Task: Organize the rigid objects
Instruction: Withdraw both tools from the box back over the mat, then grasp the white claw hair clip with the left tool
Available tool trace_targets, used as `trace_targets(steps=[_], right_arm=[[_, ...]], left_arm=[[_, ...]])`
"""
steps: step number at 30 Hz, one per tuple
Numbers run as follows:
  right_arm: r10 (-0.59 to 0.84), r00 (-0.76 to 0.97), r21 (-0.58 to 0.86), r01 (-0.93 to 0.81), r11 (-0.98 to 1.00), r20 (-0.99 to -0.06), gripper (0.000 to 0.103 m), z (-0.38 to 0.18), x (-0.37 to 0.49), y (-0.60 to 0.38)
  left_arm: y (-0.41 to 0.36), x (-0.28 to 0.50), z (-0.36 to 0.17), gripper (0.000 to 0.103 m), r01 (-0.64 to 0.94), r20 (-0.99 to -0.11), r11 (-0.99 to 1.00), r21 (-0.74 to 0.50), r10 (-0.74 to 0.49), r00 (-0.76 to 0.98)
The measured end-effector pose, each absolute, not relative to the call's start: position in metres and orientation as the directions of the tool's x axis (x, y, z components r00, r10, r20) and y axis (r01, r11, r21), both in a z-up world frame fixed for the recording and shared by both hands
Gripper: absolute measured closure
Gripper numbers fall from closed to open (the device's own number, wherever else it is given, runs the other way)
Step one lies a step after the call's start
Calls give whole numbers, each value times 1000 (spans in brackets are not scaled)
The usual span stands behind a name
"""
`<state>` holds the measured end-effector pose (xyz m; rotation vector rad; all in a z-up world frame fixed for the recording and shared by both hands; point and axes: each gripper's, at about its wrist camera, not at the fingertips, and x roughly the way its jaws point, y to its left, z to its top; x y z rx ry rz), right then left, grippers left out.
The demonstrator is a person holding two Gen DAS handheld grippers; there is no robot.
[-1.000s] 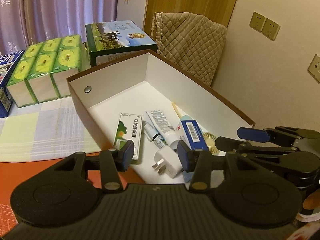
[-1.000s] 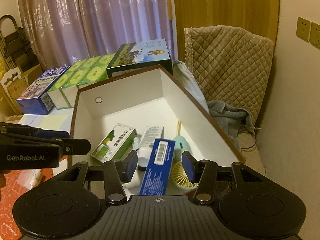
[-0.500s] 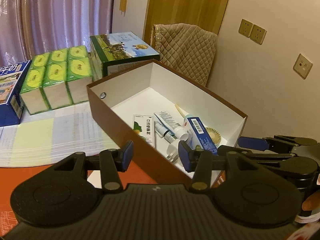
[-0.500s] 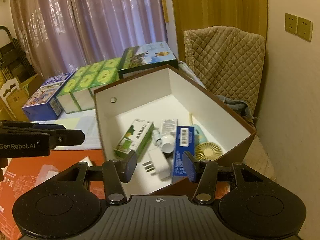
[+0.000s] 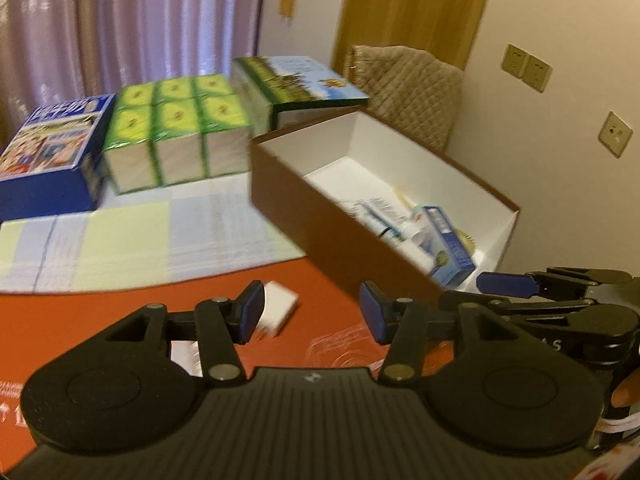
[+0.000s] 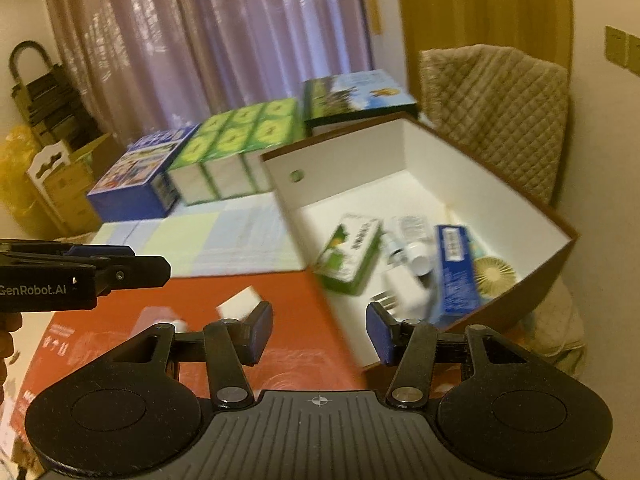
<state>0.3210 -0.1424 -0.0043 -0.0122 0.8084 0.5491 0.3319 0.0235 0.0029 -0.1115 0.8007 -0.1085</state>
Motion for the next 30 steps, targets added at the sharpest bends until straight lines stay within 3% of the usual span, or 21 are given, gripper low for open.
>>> trace_targets(steps=[16, 30], right_arm=[[516, 437, 216, -571, 792, -737, 53, -33, 304, -87], [507, 346, 218, -614, 758, -790, 52, -64, 296, -64]], left_arm=[[100, 277, -30, 54, -135, -764, 983, -124, -8, 645], [100, 254, -83, 54, -179, -856, 975, -131, -20, 517]])
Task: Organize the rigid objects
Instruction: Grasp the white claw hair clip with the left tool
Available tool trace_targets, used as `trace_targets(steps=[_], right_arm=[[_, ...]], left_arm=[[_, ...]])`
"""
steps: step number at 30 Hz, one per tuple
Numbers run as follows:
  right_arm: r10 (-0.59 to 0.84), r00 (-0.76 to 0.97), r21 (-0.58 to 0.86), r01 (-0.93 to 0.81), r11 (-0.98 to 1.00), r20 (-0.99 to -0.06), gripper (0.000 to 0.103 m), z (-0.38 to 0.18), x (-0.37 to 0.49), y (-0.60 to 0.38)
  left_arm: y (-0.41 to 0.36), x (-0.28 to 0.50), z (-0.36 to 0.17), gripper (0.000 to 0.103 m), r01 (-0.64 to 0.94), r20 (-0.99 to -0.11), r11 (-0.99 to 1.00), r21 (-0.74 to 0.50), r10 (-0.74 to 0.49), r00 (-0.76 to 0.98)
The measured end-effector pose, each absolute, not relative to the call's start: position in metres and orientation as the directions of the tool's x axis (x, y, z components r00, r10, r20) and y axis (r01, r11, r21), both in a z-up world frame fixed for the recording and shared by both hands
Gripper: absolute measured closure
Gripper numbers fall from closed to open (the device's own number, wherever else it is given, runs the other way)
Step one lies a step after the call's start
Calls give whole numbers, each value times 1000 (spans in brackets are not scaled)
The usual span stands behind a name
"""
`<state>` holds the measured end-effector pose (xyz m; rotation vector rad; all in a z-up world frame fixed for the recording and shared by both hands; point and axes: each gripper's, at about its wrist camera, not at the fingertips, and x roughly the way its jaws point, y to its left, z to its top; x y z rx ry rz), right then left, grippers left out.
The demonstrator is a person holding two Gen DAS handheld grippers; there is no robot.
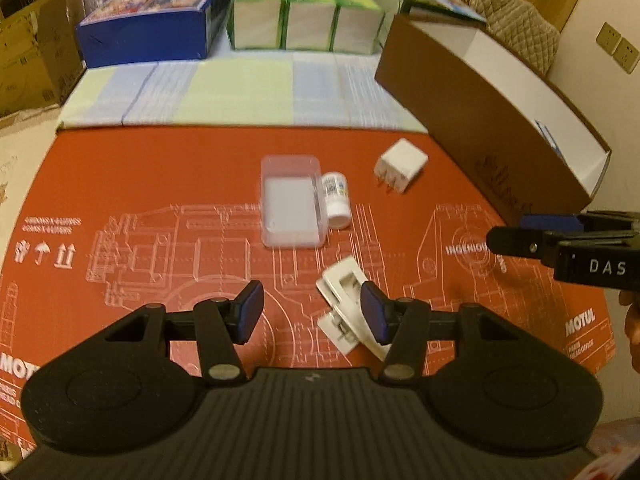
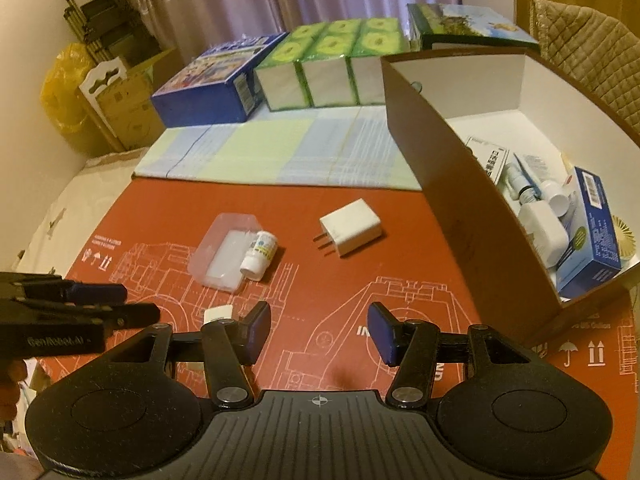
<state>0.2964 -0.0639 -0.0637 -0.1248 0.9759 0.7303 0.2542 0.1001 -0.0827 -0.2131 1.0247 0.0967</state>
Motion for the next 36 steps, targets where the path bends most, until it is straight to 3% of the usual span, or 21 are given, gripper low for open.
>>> trace_targets(steps=[15, 32, 36], right_arm=[[471, 313, 219, -592, 776, -825, 52, -81, 301, -81], [473, 284, 234, -594, 770, -834, 52, -88, 313, -94], [481, 272, 240, -605, 759, -834, 52, -90, 314, -91]], left_arm=[[65, 284, -113, 54, -142, -892, 984, -104, -29, 452], [60, 293, -140, 54, -191, -911, 982, 7, 85, 404], [72, 286, -142, 65, -214, -910, 977, 10, 98, 404]])
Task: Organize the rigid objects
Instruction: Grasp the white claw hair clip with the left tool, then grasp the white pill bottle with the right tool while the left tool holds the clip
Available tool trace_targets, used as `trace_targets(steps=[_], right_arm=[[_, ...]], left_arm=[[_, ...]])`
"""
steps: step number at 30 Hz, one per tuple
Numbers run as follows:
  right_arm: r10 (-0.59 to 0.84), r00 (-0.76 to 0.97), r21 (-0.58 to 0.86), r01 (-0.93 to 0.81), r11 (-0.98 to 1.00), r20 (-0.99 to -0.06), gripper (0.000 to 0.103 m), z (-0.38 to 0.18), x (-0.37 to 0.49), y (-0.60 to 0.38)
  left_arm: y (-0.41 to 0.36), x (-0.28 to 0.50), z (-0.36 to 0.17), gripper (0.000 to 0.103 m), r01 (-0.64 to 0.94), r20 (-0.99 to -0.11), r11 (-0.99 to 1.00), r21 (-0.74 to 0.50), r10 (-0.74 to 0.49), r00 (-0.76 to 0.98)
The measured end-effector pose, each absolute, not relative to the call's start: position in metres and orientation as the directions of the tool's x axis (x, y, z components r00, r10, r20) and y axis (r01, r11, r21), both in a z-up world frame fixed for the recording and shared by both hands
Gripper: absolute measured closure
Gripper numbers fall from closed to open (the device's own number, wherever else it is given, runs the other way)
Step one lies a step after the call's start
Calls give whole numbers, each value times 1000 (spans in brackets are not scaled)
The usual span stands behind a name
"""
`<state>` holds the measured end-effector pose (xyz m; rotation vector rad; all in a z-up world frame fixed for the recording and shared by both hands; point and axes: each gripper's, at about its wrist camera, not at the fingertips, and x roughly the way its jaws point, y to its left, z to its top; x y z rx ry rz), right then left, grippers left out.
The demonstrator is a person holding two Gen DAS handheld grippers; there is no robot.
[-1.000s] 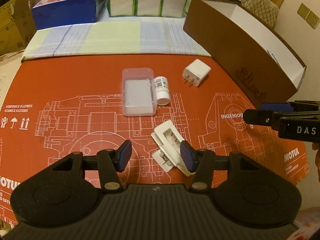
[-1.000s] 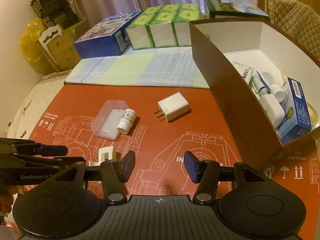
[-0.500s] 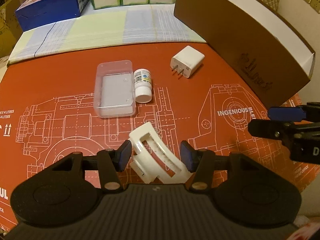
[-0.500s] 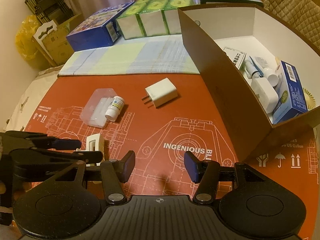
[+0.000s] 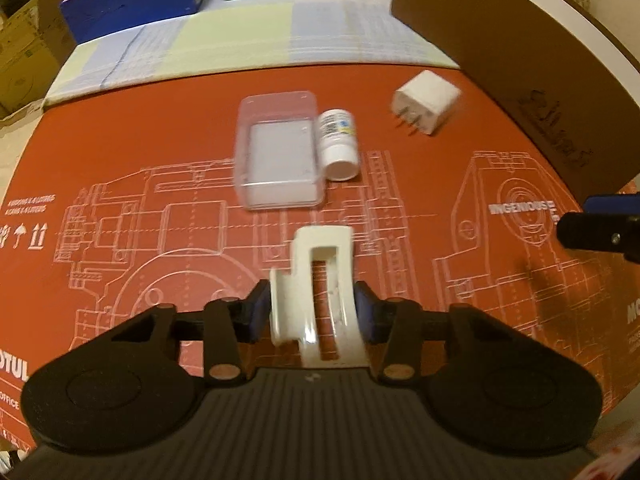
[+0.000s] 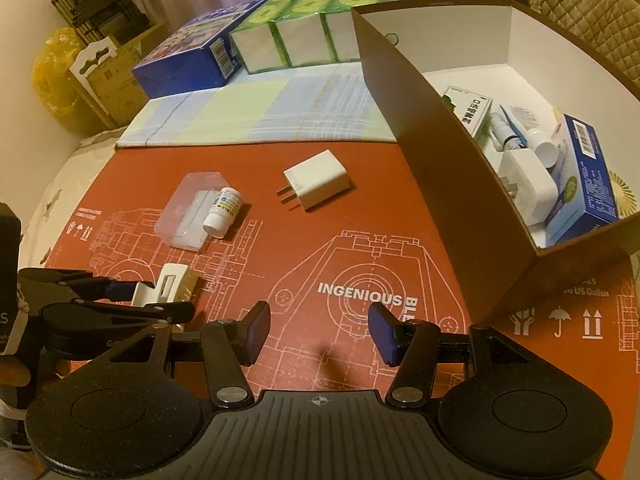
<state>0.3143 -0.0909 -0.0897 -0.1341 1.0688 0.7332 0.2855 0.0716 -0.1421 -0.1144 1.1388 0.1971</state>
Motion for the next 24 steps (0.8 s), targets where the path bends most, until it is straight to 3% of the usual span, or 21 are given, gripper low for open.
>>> trace_targets(steps=[14, 24], right_arm=[[516, 222, 211, -728, 652, -827, 52, -103, 319, -40], [528, 190, 82, -889, 450, -828, 52, -125, 329, 12]], left_arm=[[121, 267, -140, 66, -318, -887, 947, 54, 192, 420], [145, 267, -139, 66, -370, -888, 928, 41, 204, 413]])
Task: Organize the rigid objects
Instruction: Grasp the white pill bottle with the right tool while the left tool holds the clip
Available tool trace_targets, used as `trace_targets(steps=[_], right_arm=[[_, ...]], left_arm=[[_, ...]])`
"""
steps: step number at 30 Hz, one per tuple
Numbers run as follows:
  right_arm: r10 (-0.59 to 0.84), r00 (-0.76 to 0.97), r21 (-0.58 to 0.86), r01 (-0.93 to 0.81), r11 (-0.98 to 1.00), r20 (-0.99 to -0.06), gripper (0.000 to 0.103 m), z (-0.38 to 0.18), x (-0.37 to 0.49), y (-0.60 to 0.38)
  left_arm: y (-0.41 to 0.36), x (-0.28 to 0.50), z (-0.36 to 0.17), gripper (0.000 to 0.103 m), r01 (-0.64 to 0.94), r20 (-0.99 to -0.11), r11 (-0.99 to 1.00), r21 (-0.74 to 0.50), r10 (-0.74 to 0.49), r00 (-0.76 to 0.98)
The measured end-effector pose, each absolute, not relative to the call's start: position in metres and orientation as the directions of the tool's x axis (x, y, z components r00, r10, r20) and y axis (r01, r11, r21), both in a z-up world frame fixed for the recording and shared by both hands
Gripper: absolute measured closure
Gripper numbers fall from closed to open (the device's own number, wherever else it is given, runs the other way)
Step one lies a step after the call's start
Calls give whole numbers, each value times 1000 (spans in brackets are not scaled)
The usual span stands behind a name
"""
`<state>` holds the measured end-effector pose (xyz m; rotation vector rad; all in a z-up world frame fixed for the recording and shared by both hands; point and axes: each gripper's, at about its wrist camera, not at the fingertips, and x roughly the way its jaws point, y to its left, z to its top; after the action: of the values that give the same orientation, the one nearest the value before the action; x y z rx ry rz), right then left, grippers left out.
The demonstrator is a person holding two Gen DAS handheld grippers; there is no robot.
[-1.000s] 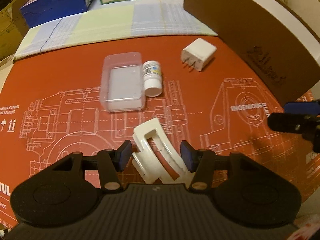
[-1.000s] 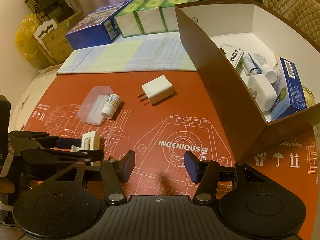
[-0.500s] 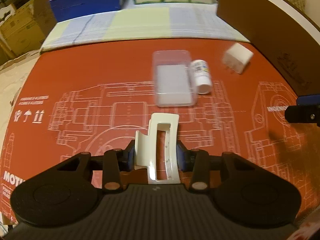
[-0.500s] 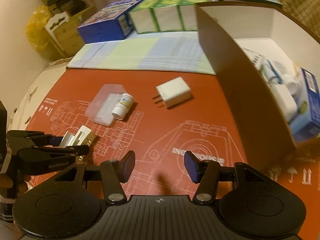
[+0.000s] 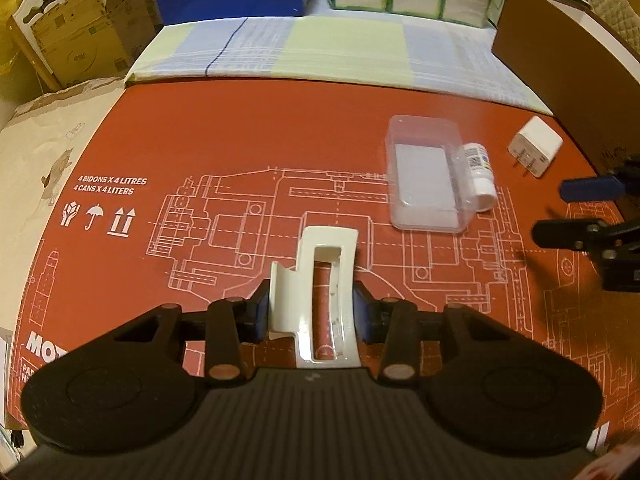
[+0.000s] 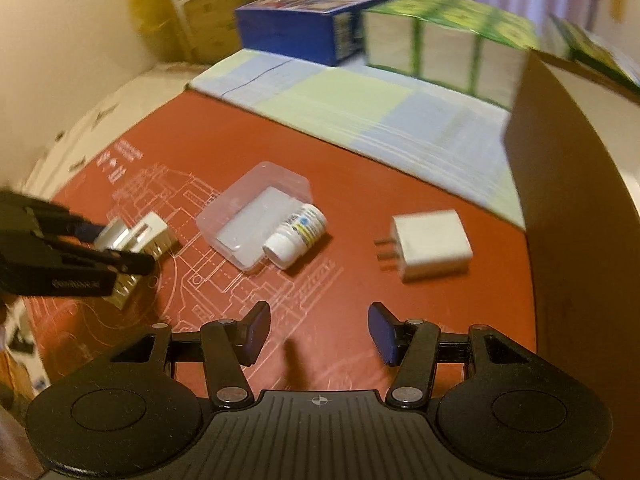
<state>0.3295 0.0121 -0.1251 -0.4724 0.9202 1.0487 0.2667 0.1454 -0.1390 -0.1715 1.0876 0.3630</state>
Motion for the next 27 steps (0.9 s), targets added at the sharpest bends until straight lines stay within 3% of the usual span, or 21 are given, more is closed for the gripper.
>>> trace_targets(steps=[23, 27], right_arm=[[540, 98, -27, -990, 137, -836, 52, -155, 347, 70], [548, 86, -8, -990, 143, -832, 59, -154, 346, 68]], left_arm=[[158, 270, -140, 66, -383, -892, 924, 13, 184, 414], [157, 271, -141, 66, -382, -892, 924, 17, 187, 412]])
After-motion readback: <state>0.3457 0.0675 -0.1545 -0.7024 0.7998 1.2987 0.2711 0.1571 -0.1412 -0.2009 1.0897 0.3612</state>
